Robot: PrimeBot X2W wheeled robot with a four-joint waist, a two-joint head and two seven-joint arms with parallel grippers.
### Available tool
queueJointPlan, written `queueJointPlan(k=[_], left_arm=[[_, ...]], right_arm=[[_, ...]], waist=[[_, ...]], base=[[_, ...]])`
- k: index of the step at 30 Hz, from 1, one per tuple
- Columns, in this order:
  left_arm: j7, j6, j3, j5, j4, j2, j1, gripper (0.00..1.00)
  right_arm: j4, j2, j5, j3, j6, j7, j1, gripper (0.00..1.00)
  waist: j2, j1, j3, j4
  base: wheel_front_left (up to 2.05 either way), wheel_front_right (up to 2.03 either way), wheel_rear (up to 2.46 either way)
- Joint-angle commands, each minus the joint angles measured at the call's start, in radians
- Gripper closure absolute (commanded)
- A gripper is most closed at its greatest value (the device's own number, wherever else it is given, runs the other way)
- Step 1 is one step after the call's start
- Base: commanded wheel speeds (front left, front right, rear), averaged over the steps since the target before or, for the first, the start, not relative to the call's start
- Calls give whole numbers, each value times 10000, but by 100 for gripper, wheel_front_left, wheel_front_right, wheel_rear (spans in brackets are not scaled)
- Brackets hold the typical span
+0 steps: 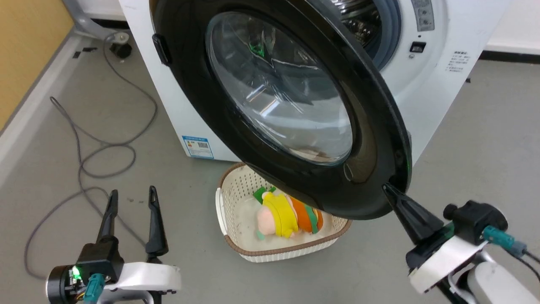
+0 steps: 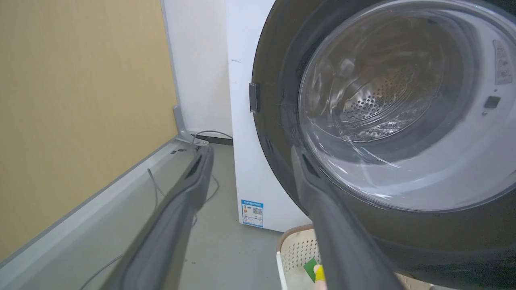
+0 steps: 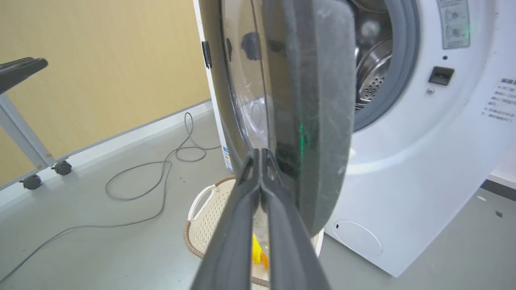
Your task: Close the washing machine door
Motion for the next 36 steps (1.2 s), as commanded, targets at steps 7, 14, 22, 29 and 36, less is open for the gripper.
queueJointPlan(k=[7,14,22,29,36], left_arm=[[-43,-325,186,310,0,-332,-482,0],[-43,-522,169,488,-20,-541,-951,0],[-43,-587,35,494,15,-654,-1410,0],[-43,-580,-44,464,38,-685,-1645,0],[-43,-476,-98,320,8,-691,-1737,0]], right_arm=[[813,198,6,-951,6,-44,-967,100],[1822,278,72,-1820,6,-44,-2361,100],[3278,249,94,-2570,6,-44,-4118,100],[4381,341,-68,-3286,6,-44,-5309,100],[5152,412,-586,-3876,6,-44,-6065,100]], waist=[[0,0,615,111],[0,0,1403,296],[0,0,2143,548],[0,0,2460,752],[0,0,2598,816]], base=[[0,0,0],[0,0,0],[0,0,0],[0,0,0],[0,0,0]])
